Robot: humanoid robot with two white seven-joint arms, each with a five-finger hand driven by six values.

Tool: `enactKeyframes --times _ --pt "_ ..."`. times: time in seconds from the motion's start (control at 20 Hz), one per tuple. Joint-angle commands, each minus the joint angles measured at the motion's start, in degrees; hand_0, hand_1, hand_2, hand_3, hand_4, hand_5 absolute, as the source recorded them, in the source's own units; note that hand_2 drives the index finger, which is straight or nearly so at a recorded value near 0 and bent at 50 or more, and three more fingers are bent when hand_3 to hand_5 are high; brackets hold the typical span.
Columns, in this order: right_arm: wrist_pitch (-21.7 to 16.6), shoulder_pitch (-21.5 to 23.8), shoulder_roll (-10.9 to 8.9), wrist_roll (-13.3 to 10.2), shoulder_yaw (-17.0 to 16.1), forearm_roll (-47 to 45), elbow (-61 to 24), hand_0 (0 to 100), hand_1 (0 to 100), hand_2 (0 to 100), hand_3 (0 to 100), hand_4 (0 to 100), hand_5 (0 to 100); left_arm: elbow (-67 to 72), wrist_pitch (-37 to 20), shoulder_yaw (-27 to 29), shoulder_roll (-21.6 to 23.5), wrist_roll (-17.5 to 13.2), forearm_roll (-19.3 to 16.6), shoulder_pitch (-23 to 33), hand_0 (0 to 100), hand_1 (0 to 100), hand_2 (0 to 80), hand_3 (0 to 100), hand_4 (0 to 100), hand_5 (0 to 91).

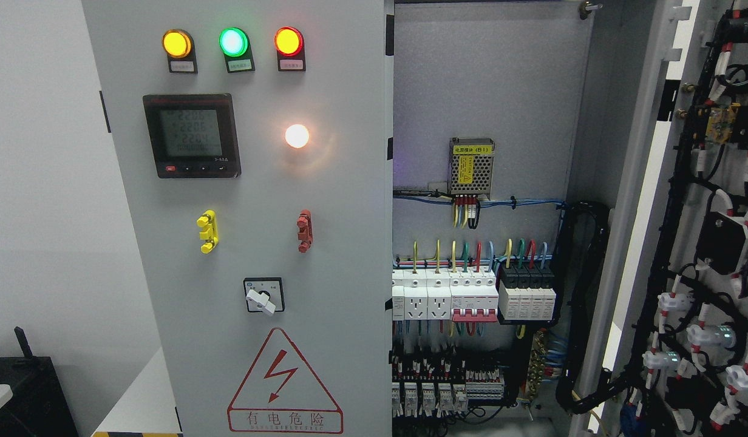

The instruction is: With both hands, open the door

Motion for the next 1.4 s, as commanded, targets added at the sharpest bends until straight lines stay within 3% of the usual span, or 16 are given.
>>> enactKeyframes --times 0.0,0.1,0.2,0.45,0.7,0.8,1.0,1.2,1.35 --pt "0.0 0.0 -1.32 0.0 0.0 0.0 0.0 0 0 0 0 0 0 21.6 1.4 26.6 -17.1 0.0 -14.9 -3.0 0 0 0.0 0 4 0.0" --pt "0.0 0.0 -1.32 0.0 0.0 0.0 0.0 0 0 0 0 0 0 22.0 1.4 32.7 -18.3 0.0 -20.2 -3.4 0 0 0.0 0 4 0.0" --pt "-0.1 -0.1 -1.32 0.0 0.0 0.0 -0.1 0 0 0 0 0 0 21.9 1.4 36.4 -19.3 0.2 -23.2 -3.5 0 0 0.0 0 4 0.0" --pt "-0.1 -0.1 -1.23 0.0 0.0 -0.1 -0.2 0 0 0 0 0 0 21.9 1.7 39.9 -21.7 0.5 -23.8 -3.3 0 0 0.0 0 4 0.0" --pt "-0.1 0.0 -1.14 0.0 -0.2 -0.2 -0.4 0 0 0 0 0 0 21.6 7.6 43.5 -22.5 2.8 -24.0 -3.2 0 0 0.0 0 4 0.0" --pt "-0.1 0.3 -1.14 0.0 -0.2 -0.2 -1.6 0 0 0 0 0 0 21.2 7.9 44.4 -22.7 3.1 -25.9 -3.1 0 0 0.0 0 4 0.0" --pt "0.0 2.8 -1.49 0.0 -0.2 -0.2 -5.9 0 0 0 0 0 0 21.0 8.1 50.6 -22.7 3.4 -27.7 -3.1 0 0 0.0 0 4 0.0" --pt "-0.1 6.0 -1.41 0.0 0.2 0.0 -10.3 0 0 0 0 0 0 21.1 12.1 52.2 -22.8 3.6 -27.9 -3.1 0 0 0.0 0 4 0.0" --pt "0.0 9.3 -1.32 0.0 0.5 0.1 -15.2 0 0 0 0 0 0 21.0 12.4 52.6 -22.9 4.7 -30.1 -3.1 0 0 0.0 0 4 0.0"
